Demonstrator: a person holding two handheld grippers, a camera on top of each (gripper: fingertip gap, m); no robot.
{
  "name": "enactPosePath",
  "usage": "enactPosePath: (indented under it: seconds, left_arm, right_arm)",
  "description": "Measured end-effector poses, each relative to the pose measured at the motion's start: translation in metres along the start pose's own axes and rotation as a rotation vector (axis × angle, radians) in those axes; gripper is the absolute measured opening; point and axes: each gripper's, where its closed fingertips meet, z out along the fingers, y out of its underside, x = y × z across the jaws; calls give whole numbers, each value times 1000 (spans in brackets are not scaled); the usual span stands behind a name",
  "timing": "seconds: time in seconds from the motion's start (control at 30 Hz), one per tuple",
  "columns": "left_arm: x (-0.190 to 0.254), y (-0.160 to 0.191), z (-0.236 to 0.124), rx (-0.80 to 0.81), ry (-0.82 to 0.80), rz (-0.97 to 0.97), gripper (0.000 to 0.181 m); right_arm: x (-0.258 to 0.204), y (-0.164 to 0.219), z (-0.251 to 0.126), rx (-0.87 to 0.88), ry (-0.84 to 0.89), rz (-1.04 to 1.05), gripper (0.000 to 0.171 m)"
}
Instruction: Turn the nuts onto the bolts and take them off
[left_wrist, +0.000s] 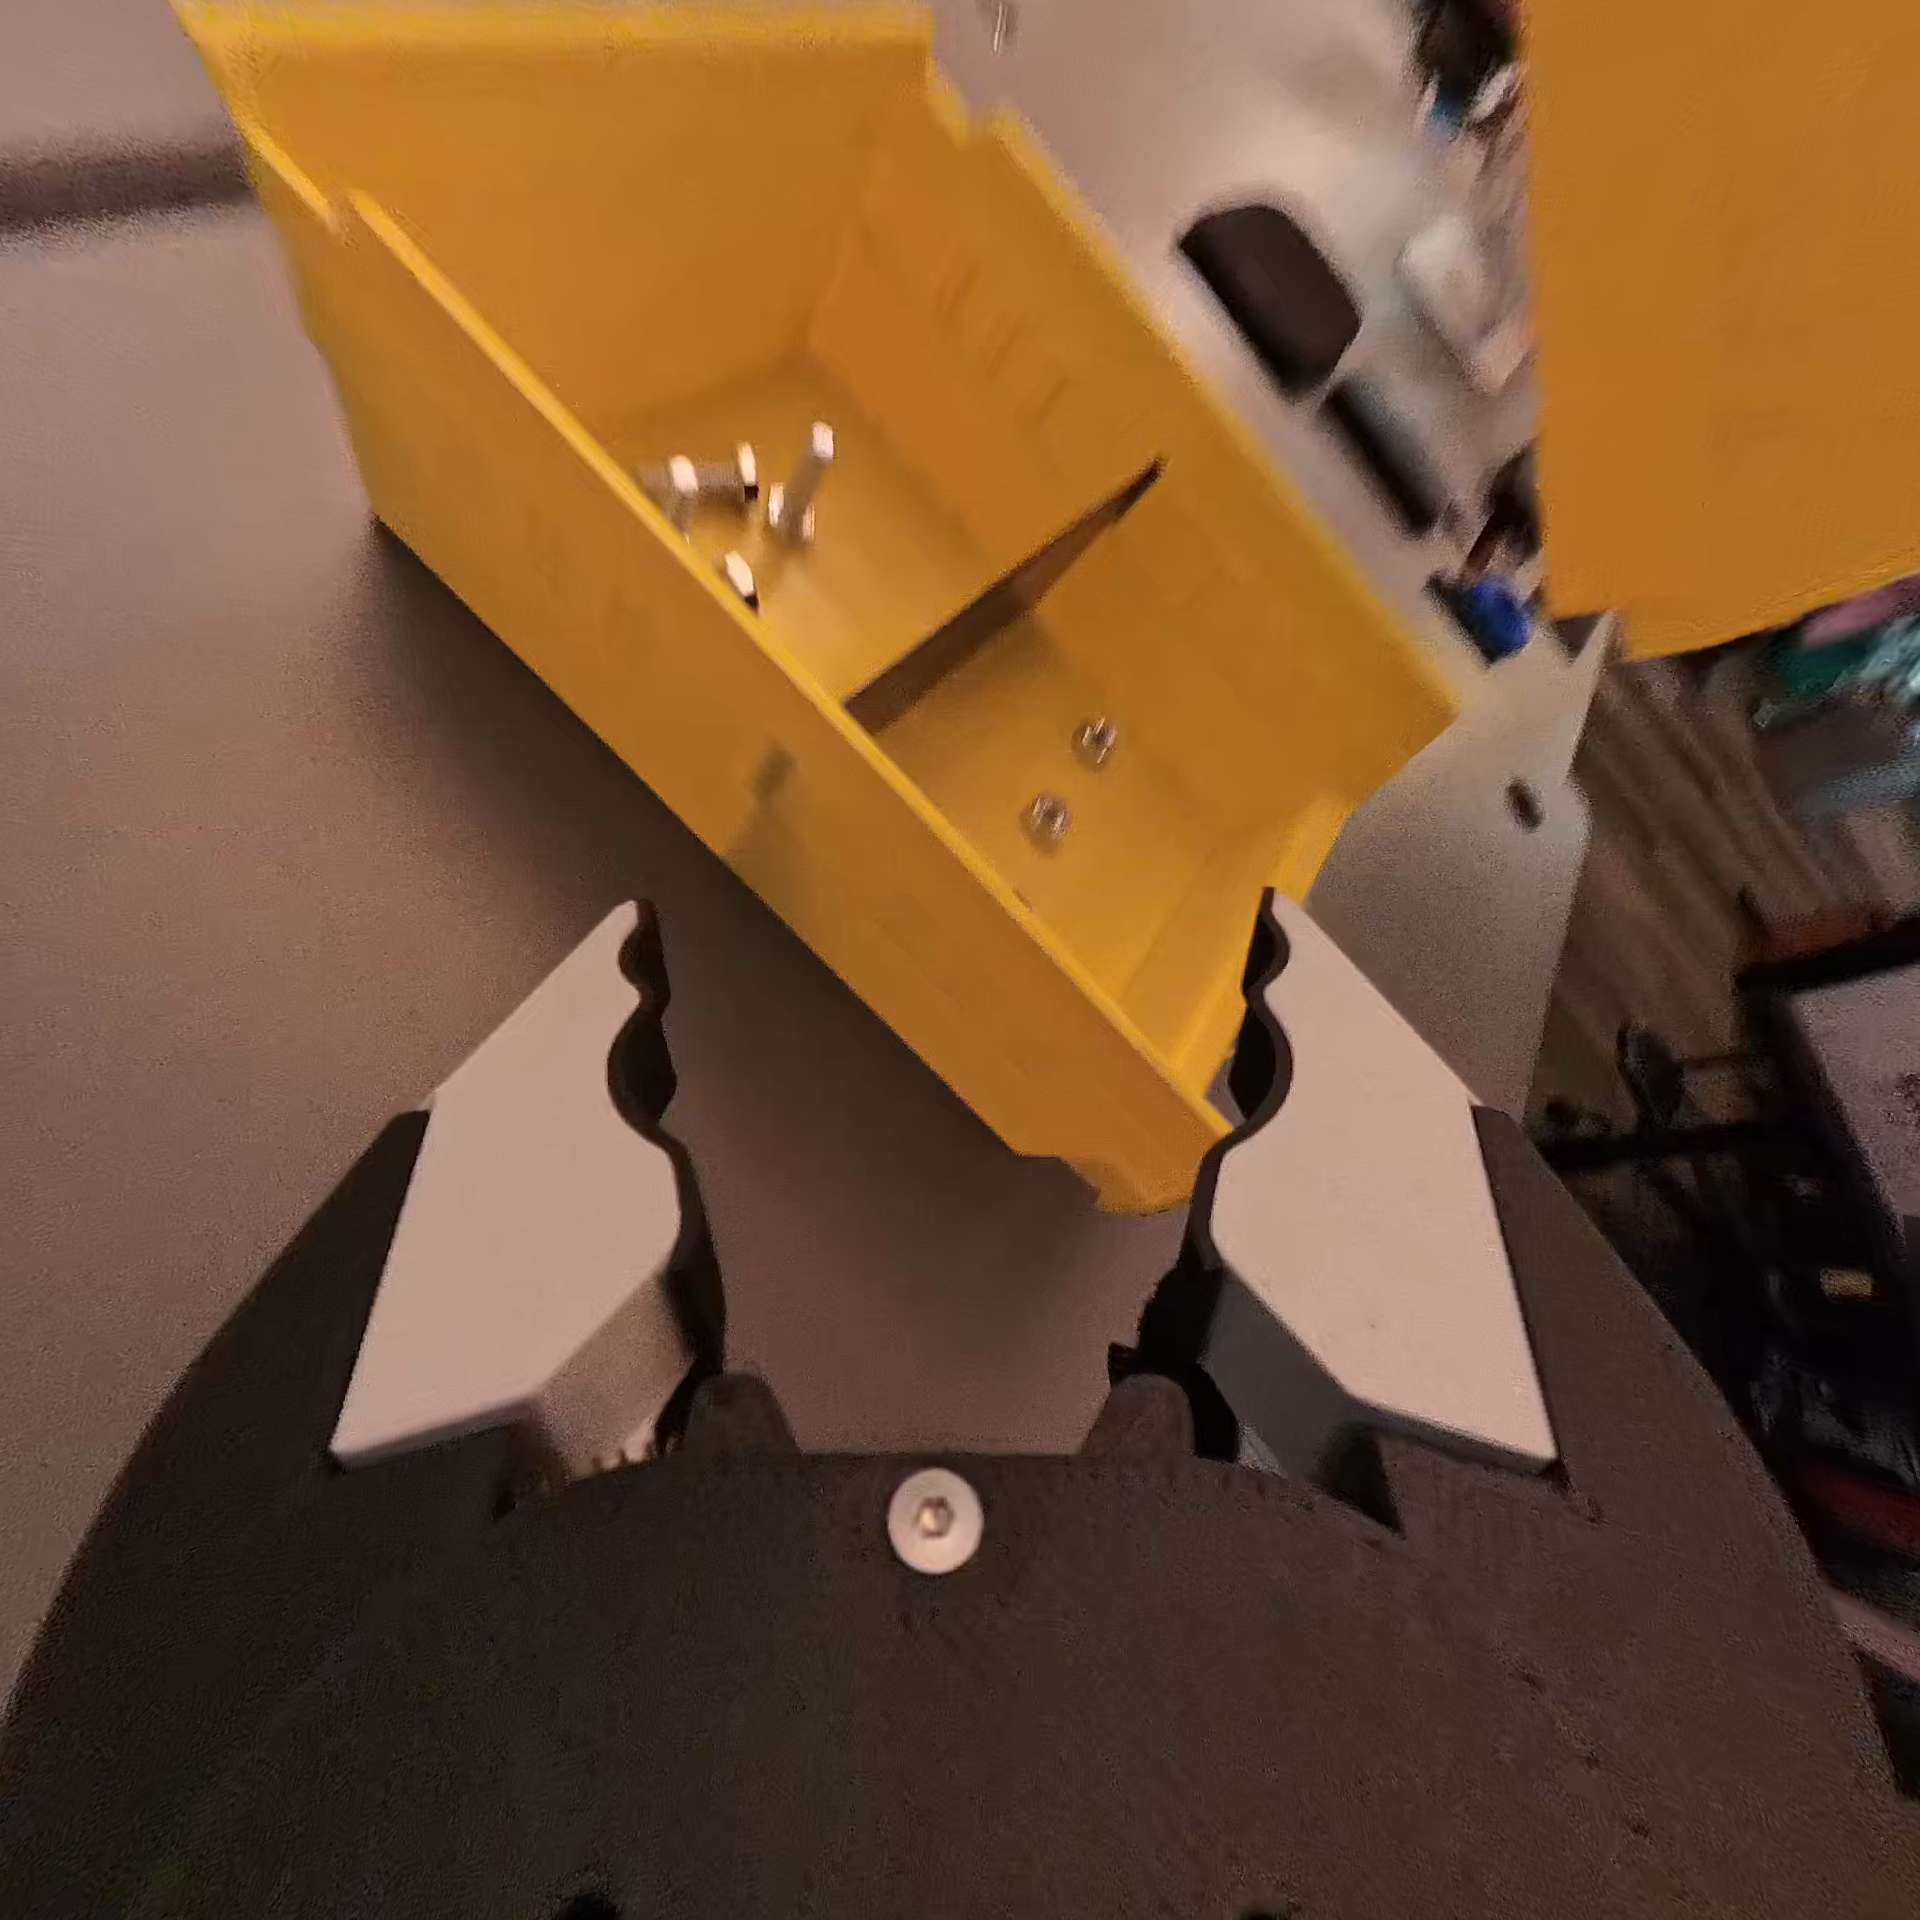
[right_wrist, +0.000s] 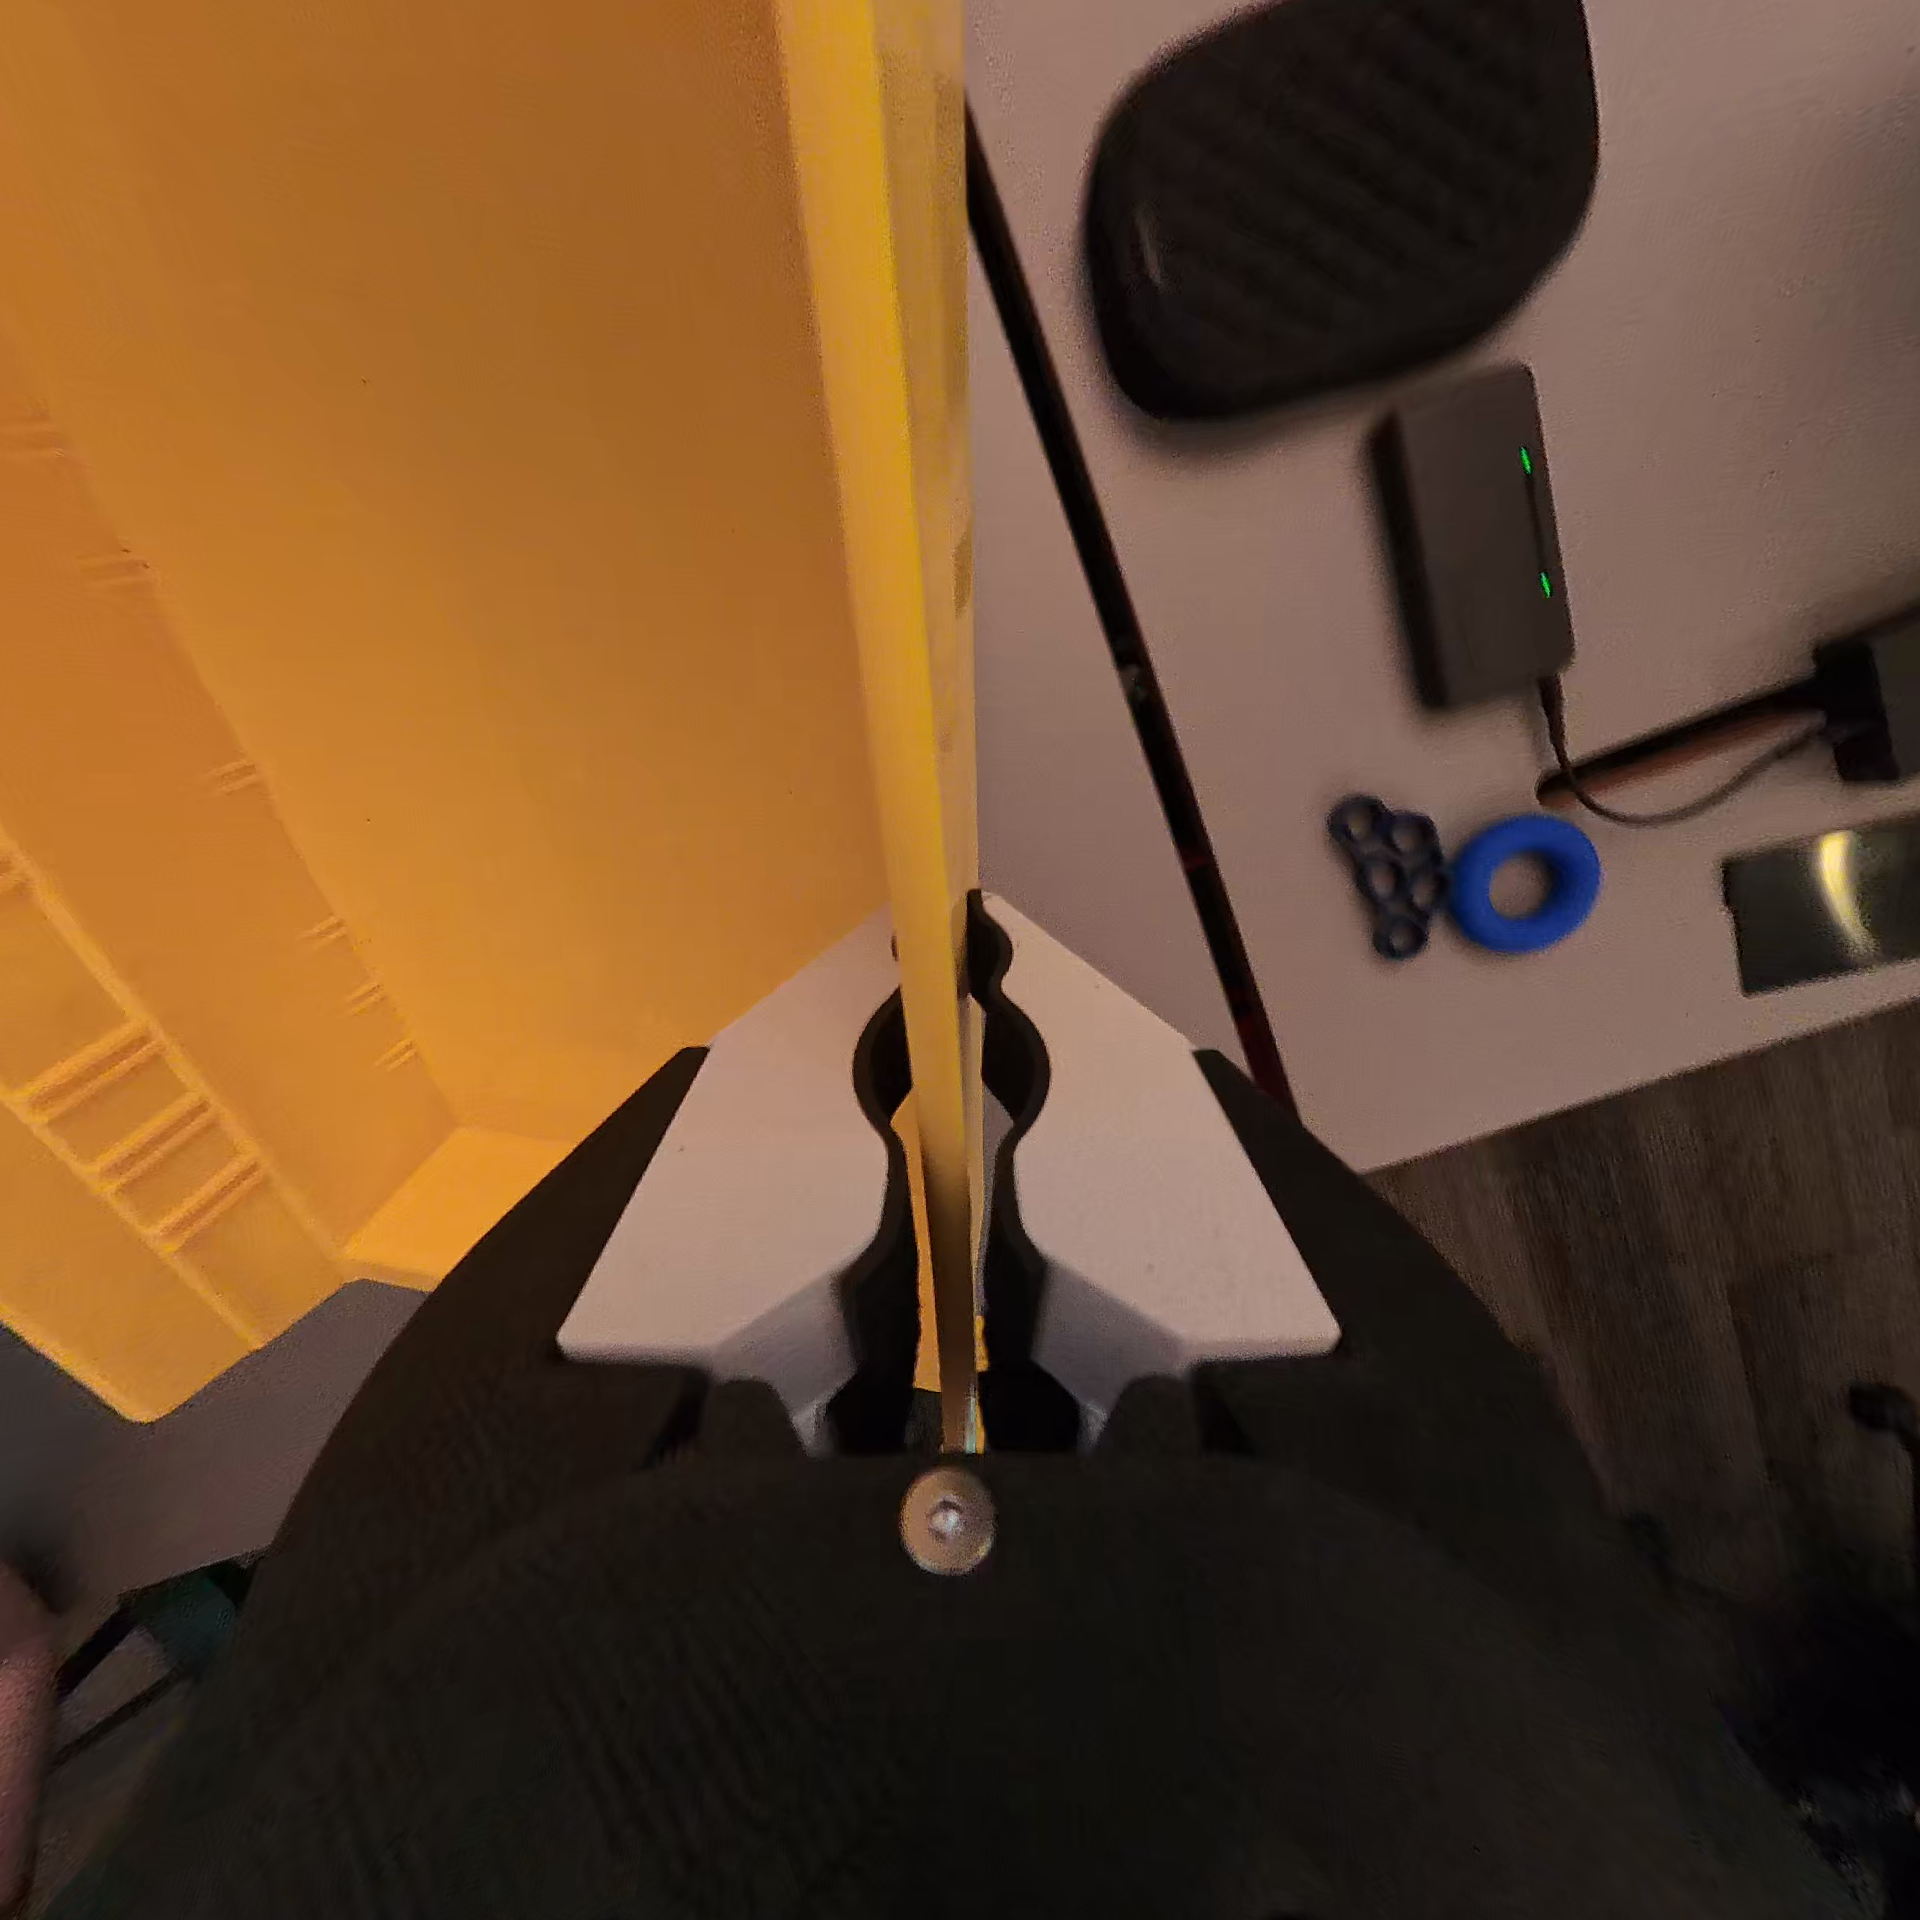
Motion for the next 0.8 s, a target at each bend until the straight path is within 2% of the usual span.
enactPosePath:
  seconds: [0.1,0.2,0.23,0.3,0.4,0.5,0.6,0.8]
  left_arm:
    - [-5,23,35,-204,-43,21,107]
    - [-9,35,47,-373,-91,51,99]
    - [-6,39,46,-436,-76,41,85]
    - [-1,43,40,-537,-25,16,40]
    - [-13,40,27,-599,-52,23,24]
    - [-47,33,1,-585,-167,41,11]
    - [-86,32,-39,-535,-231,-27,7]
    - [-176,50,-149,-349,-436,-103,4]
  right_arm:
    - [36,22,23,-86,39,30,2]
    - [54,40,48,-166,70,19,3]
    - [55,45,56,-187,75,9,4]
    - [54,53,73,-225,78,-14,5]
    - [43,63,94,-272,64,-49,7]
    - [22,71,111,-307,28,-84,7]
    - [-5,79,125,-329,-27,-116,7]
    - [-63,96,150,-392,-134,-161,6]
